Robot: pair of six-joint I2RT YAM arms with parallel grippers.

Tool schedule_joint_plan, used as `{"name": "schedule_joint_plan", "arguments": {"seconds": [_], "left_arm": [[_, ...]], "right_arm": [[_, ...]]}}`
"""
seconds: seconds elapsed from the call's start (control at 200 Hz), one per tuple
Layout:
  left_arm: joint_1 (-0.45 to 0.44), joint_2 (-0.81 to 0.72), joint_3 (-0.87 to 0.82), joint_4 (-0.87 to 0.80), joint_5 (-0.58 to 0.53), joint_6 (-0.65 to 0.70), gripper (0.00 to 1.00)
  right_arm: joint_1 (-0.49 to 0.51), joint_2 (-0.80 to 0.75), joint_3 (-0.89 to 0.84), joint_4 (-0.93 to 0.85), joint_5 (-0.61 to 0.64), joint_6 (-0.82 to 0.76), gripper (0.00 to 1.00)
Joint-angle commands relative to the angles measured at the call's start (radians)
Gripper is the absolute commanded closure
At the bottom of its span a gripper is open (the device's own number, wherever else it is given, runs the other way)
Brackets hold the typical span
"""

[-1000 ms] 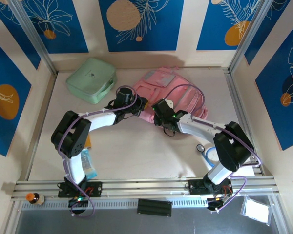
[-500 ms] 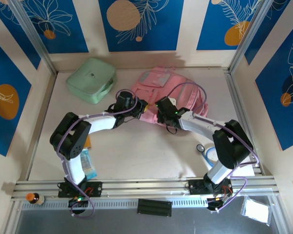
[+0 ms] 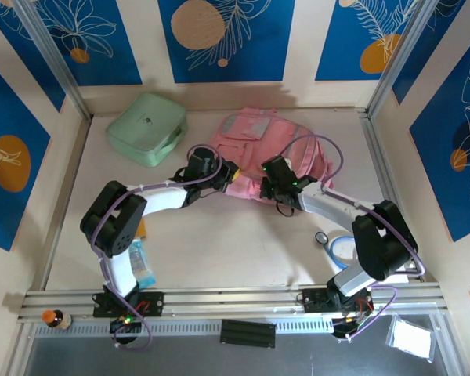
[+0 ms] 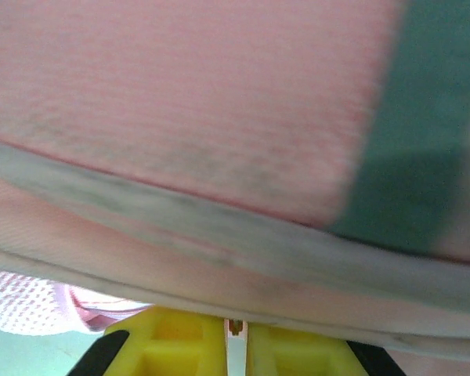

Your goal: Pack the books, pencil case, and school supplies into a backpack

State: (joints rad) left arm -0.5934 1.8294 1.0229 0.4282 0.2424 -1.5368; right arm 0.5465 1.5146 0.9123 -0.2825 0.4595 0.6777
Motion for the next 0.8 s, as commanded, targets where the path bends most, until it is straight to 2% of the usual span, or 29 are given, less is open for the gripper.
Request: {"name": "schedule_joint_plan", "arguments": {"seconds": [0.0, 0.24, 0.37, 0.535, 0.67, 0.795], "left_arm": [[0.023, -0.007, 0.019, -0.023, 0.029, 0.057, 1.00], [0.035, 0.013, 0.046, -0.038, 0.042, 0.076, 1.00], [0.035, 0.025, 0.055, -0.034, 0.052, 0.071, 1.00], [0.035, 0.020, 0.055, -0.045, 0.051, 0.077, 1.00], [0.037, 0.023, 0.056, -0.051, 0.049, 0.083, 1.00], [0.047, 0.034, 0.067, -0.057, 0.049, 0.097, 1.00]], "right_arm": [[-0.071, -0.056, -0.068, -0.080, 0.112, 0.031, 0.88], [-0.112, -0.103, -0.116, -0.072, 0.088, -0.015, 0.84], [-0.106, -0.072, -0.079, -0.043, 0.050, -0.075, 0.79], [-0.096, -0.023, -0.038, -0.046, 0.084, -0.120, 0.79], [-0.095, -0.022, -0.037, -0.042, 0.093, -0.141, 0.87], [-0.101, -0.053, -0.055, -0.084, 0.163, -0.098, 0.91]]}}
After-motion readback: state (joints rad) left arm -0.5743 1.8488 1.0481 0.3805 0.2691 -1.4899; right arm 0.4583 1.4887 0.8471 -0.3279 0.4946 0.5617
